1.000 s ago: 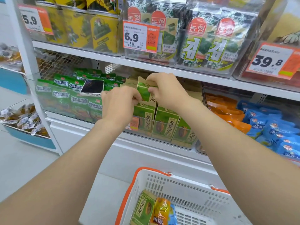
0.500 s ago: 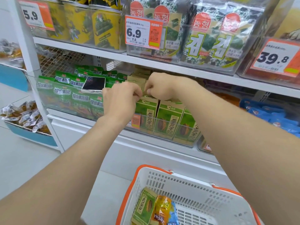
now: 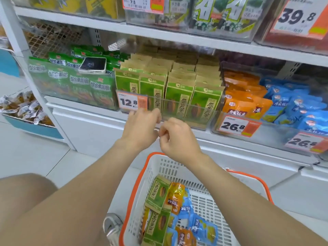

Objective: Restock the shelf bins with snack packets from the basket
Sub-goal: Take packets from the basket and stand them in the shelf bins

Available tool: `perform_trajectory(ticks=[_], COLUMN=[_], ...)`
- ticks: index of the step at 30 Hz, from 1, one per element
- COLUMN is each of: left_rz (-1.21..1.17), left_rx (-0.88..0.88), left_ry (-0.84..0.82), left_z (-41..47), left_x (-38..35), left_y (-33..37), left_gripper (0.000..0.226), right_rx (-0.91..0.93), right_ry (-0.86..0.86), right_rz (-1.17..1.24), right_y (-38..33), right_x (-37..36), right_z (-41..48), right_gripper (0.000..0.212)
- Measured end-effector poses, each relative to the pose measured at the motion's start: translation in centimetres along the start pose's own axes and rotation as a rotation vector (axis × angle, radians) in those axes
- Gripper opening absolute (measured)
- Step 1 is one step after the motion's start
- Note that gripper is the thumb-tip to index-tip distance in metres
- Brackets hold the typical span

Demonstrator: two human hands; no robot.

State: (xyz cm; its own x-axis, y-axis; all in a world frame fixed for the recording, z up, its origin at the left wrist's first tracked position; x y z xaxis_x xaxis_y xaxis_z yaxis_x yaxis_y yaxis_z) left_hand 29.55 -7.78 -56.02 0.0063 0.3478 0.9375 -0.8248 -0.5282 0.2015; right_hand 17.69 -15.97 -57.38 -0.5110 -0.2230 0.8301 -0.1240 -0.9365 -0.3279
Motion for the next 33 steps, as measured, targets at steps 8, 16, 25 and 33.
perform_trajectory(ticks=[8,16,25,33], left_rz=[0.135,0.218,0.17,0.178], left_rx=[-0.049,-0.082,-0.067,-0.011], left_ry=[-0.886,-0.952,-0.942,-0.896], left_z=[-4.4,-4.6,-4.1,-3.5], left_x=[-6.9,-10.5,-12.1,-12.5], left_y=[0.0,-0.9,-1.7,-1.9], left_gripper=[0.049,0.051,0.042,0.016], right_rx=[-0.209,-0.017,0.145,0.15], right_ry=[-0.57,-0.956,-1.097,-0.842], right_rz=[-0.069,-0.256,-0.446,-0.166], right_y=[4.3,5.2,5.0,5.5], right_x=[-7.4,-15.3,-20.5,-19.0], right_z=[-8.1,-13.9,-15.1,-16.2], right_gripper=[0.018,0.059,0.107,0.091])
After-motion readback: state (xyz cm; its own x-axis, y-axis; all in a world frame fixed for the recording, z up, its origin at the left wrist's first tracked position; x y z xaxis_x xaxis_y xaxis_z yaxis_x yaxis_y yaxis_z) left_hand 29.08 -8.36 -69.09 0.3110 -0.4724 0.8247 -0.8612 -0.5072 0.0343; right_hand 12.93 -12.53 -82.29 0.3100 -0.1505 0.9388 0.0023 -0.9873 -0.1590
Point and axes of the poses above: each hand's wrist, its own z-axis towards the middle knuckle, its own x-axis out of the back of the hand, y = z × x, the point moved 2 cm from there along z, towards the middle knuckle, and after that the axes turned 5 degrees about x, right-handed, at the moved point
